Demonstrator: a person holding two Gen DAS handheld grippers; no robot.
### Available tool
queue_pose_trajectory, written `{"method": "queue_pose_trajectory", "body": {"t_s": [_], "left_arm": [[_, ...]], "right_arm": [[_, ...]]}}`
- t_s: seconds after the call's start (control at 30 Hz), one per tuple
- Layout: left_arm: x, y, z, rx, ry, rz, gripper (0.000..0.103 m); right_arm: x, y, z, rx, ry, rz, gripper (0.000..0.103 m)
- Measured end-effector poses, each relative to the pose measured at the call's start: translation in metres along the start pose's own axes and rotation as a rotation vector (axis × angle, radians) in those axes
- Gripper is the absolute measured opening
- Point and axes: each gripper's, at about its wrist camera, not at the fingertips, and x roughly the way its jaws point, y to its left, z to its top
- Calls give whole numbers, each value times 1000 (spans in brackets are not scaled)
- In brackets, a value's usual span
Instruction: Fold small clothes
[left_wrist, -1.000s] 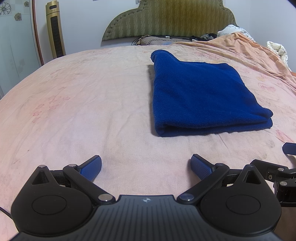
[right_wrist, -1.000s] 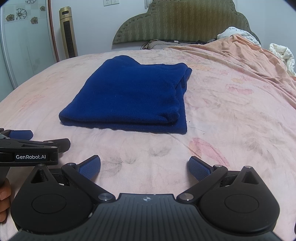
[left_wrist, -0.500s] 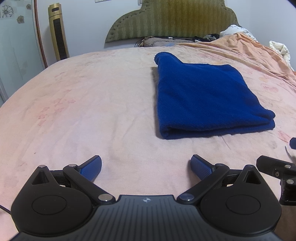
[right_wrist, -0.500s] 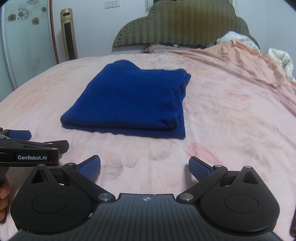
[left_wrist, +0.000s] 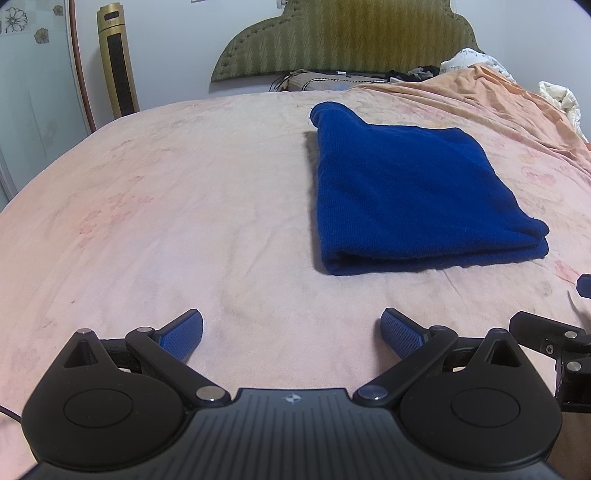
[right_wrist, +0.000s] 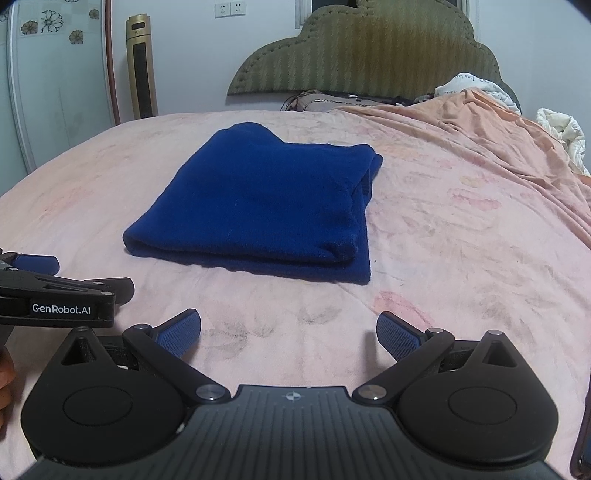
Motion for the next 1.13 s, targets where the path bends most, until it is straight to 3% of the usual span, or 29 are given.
{"method": "queue_pose_trajectory", "body": {"t_s": [1.13], "left_arm": [[-1, -3, -1, 10, -4, -2, 103]], "right_arm": [[-2, 3, 0, -8, -3, 6, 103]]}}
